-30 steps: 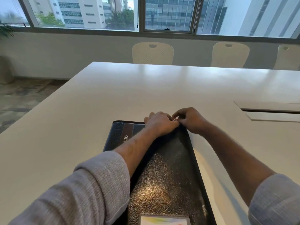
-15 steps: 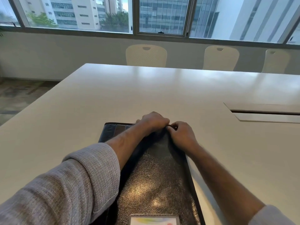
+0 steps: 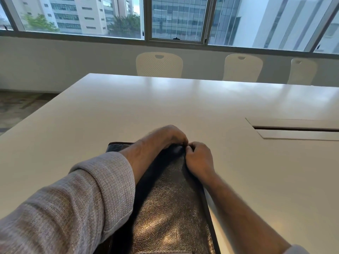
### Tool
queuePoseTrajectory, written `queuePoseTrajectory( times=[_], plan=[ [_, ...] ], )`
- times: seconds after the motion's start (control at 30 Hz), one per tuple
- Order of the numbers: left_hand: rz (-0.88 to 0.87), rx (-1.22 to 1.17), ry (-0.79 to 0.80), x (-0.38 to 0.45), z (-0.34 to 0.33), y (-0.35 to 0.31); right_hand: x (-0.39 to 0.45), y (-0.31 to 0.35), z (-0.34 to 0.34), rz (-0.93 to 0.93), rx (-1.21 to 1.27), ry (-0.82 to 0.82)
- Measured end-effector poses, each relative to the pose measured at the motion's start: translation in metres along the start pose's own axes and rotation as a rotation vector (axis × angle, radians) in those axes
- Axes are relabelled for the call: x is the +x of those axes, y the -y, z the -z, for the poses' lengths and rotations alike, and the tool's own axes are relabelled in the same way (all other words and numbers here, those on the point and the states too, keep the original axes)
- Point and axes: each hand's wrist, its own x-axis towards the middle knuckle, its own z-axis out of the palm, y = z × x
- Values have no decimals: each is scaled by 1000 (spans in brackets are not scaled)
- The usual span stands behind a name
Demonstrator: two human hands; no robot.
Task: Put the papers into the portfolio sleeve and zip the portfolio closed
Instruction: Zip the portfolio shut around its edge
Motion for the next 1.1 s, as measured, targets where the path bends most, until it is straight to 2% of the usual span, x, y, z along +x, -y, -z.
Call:
queuePoseTrajectory(
  times=[0.1, 0.23, 0.4, 0.63, 0.83, 0.97, 1.1],
  plan=[
    [21, 1, 87, 0, 6, -3, -1, 0, -1, -1, 13, -32],
    [-11, 94, -23, 6, 9, -4, -2, 0, -2, -9, 3, -64],
    [82, 48, 118, 7, 10, -7, -2, 1, -2, -25, 23, -76],
    [137, 216, 226, 8, 15, -18, -2, 0, -2, -40, 35, -95],
    [78, 121, 129, 12, 8, -15, -1, -3, -3, -32, 49, -106],
    [-34, 72, -156, 10, 5, -5, -1, -5, -4, -17, 53, -114],
    [-82, 53, -300, 11, 8, 7, 1, -5, -6, -2, 28, -116]
  ],
)
